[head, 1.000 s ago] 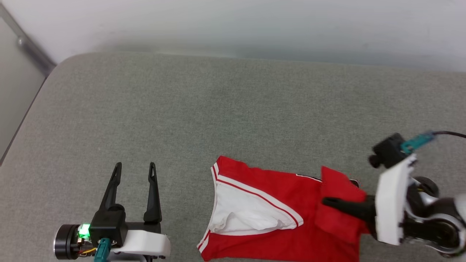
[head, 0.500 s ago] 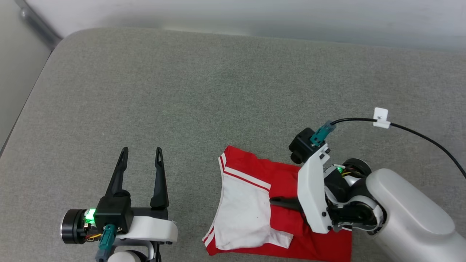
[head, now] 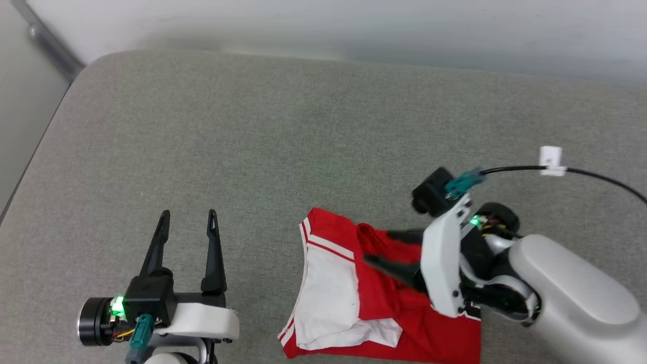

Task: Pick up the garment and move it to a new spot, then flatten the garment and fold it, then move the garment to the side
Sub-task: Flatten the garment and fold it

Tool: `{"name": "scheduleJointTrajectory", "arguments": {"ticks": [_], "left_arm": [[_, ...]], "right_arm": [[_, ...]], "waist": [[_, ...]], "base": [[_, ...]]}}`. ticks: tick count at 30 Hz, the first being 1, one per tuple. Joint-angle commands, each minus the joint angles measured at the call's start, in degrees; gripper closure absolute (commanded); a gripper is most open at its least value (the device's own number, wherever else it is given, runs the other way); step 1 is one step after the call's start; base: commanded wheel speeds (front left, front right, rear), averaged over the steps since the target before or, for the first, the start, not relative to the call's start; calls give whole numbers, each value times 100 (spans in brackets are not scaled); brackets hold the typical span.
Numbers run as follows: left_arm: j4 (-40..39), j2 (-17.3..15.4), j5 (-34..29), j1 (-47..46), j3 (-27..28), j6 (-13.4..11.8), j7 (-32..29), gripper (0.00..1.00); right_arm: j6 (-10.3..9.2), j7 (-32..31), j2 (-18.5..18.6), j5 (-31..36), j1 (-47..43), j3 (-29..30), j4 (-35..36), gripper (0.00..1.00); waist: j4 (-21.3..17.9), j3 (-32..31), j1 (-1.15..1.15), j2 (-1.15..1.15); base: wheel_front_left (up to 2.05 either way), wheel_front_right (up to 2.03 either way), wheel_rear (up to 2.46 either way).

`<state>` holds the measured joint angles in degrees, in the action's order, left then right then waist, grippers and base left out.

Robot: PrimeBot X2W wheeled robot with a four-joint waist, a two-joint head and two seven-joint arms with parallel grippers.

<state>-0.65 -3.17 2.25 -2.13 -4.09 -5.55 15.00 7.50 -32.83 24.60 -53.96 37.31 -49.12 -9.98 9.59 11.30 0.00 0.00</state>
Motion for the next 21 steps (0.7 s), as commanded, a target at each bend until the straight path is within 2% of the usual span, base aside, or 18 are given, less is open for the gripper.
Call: {"name": "scheduleJointTrajectory", "arguments": {"ticks": [1,4,9,15,21], "left_arm": [[-8,5,-28,72,27,15,24,0],[-22,6,-62,158,79,44,24,0],[-34,1,-108,278,135,75,19,0],[-48,-33,-116,422,210,90,18,0],[-73,-68,-126,573,253,140,18,0]], "right_arm": [[-2,158,94,44,54,62,91,0],[-1,838,325,275,5,374,333,0],[-2,2265,439,1115,-318,1421,303,0],[-2,3646,72,2361,-1102,2873,232,0],[-2,4489,-540,3371,-2049,4141,326,0]], "waist": [[-80,-96,0,0],[-202,-249,0,0],[-388,-457,0,0],[-570,-659,0,0],[-690,-786,0,0]], "base": [[0,0,0],[0,0,0],[0,0,0],[0,0,0],[0,0,0]]}}
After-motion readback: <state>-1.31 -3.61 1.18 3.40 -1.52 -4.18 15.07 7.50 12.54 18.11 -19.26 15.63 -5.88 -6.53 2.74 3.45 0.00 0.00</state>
